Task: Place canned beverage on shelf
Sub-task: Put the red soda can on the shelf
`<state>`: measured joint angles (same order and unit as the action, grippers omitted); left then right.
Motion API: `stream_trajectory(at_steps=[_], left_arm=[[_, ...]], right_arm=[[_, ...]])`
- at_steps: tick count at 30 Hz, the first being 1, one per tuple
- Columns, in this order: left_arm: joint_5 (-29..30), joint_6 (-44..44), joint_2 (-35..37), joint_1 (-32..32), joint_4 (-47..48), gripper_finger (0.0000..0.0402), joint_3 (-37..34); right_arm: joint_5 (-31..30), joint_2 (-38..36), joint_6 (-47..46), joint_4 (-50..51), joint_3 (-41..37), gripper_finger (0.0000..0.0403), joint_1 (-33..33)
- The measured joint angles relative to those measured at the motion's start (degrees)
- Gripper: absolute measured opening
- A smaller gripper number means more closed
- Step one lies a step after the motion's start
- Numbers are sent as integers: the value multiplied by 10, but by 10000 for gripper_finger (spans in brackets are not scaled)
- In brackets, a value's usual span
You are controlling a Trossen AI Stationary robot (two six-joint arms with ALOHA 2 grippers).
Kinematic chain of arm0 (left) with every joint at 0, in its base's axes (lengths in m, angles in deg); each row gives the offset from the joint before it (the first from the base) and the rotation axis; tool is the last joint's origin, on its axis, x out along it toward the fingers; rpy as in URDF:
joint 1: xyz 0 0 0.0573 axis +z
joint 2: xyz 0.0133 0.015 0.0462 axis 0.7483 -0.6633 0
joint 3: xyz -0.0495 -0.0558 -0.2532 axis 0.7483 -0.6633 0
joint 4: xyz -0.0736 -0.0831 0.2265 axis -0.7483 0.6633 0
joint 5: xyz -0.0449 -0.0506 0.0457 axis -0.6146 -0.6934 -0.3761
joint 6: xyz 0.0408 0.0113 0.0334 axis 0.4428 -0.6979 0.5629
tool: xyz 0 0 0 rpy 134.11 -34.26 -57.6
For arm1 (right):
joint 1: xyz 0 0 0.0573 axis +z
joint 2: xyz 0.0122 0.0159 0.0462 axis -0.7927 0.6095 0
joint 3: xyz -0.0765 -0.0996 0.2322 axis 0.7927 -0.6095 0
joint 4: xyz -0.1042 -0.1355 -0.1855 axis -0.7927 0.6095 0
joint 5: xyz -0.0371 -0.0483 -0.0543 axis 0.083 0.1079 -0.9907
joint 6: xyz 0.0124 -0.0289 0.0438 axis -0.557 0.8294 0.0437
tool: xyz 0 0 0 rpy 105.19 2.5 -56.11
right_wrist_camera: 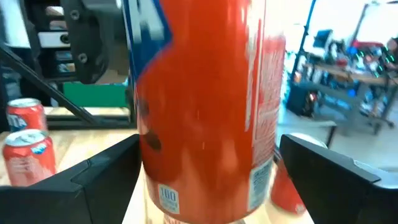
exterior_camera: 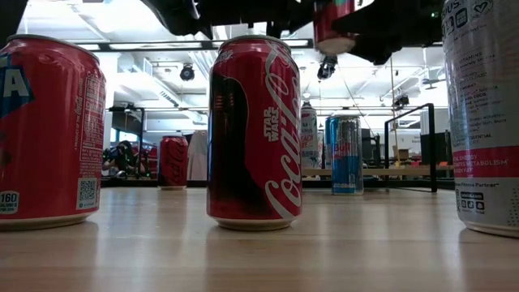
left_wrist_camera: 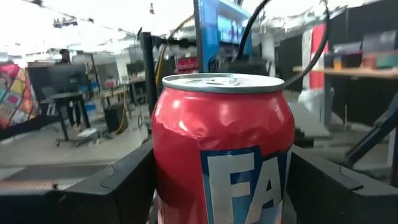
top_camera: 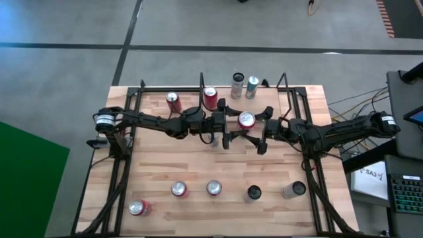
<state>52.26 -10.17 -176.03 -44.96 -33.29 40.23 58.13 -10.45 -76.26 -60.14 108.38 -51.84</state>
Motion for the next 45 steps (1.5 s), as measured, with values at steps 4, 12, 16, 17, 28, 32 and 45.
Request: stream_trajectory(at_steps=[4,12,16,17,28,32,45], left_arm=[[0,1,5,9,40,279,-1],[27,-17,-4,26,39,279,0],[78,-19,-5,32,35,279,0],[90,-22,-5,34,34,279,0],[190,-55,-35,46,39,283,7],[214,-83,-52,54,30,283,7],[246,-118,-98,58,16,285,7]], right_arm=[[-25,-30,-18,140,40,367,0],[-82,-37,-77,483,184,368,0],[-100,-34,-100,584,241,368,0],[-102,-35,-104,597,252,368,0],[-114,-34,-83,633,298,368,0],[-114,-34,-81,633,297,368,0],[-109,-29,-75,628,297,368,0]])
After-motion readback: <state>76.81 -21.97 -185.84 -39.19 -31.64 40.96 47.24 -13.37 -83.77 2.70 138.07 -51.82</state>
